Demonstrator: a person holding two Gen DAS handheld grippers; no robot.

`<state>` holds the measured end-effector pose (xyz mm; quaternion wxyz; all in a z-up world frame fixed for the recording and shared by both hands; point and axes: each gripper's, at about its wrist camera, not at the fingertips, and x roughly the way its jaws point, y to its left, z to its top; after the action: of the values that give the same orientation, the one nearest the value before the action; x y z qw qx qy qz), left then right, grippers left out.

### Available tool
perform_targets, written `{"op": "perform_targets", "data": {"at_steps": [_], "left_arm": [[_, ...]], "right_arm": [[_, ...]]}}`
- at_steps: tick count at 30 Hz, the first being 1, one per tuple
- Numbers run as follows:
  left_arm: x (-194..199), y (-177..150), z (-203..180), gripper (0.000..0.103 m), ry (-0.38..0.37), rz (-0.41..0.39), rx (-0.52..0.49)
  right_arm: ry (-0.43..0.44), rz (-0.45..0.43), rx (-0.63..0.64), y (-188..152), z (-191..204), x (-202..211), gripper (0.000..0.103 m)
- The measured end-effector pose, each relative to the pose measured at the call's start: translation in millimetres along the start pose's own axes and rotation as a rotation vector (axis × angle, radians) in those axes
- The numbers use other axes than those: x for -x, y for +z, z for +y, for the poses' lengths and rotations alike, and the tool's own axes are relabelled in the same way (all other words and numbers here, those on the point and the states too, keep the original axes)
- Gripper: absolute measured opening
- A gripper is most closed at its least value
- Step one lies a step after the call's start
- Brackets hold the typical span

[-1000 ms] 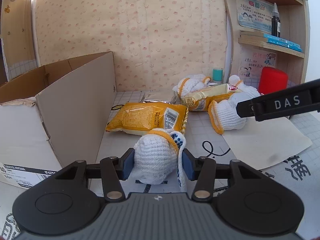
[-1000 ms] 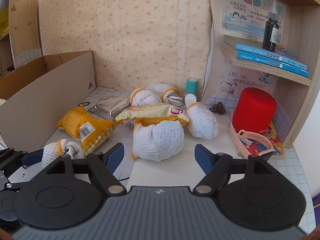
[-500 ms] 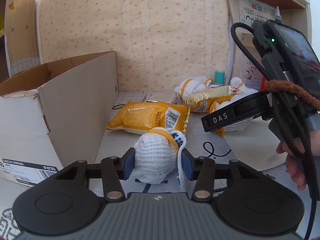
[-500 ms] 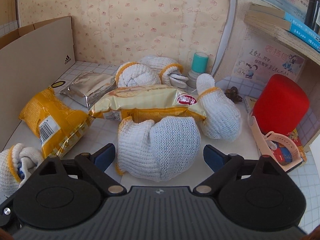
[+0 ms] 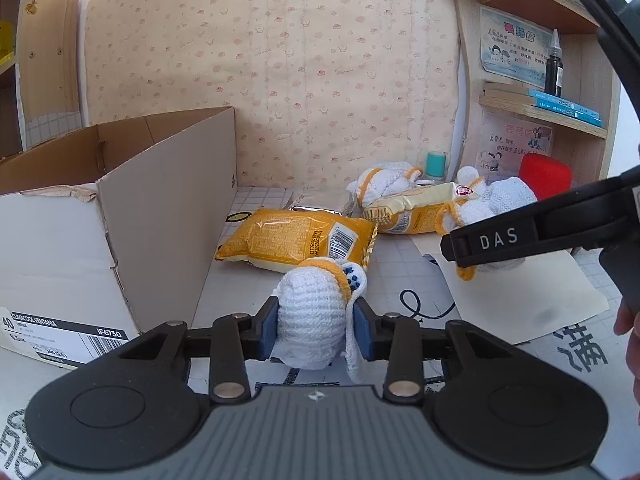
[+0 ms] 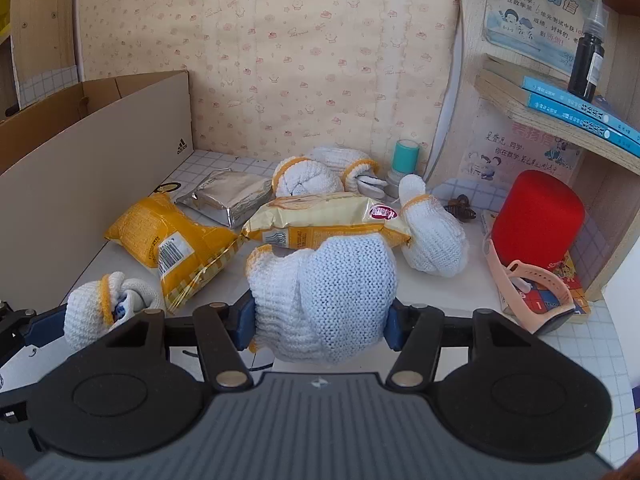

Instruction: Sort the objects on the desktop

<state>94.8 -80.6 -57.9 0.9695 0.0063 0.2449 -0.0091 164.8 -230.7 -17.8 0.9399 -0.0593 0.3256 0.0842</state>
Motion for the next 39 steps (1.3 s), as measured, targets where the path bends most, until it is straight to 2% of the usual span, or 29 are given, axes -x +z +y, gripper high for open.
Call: {"op": "perform_targets", "data": {"at_steps": [7,20,32,39], "left_arm": [[22.9,8.5,-4.2,0.040,-0.009,-0.053,-0.005],[78.1,33.5,-1.6,0.040,-0.002,-0.172,-0.001],[117.2,46.4,19.8,0.040,0.031,-0.238,0.023],[133.2,52.9,36.3,0.040,0.055,-0.276,0.044]], "right_arm": [[0.008,-0.053,-0.002,-9.0,2.8,37.1,0.058],[-0.002,-0.152,0.003,2.6,0.3,93.5,0.058],[0.026,-0.215,0.043,15.9,24.3,123.4,0.058],[0.055,-0.234,0.071,26.3,47.0,127.4,0.058]]}}
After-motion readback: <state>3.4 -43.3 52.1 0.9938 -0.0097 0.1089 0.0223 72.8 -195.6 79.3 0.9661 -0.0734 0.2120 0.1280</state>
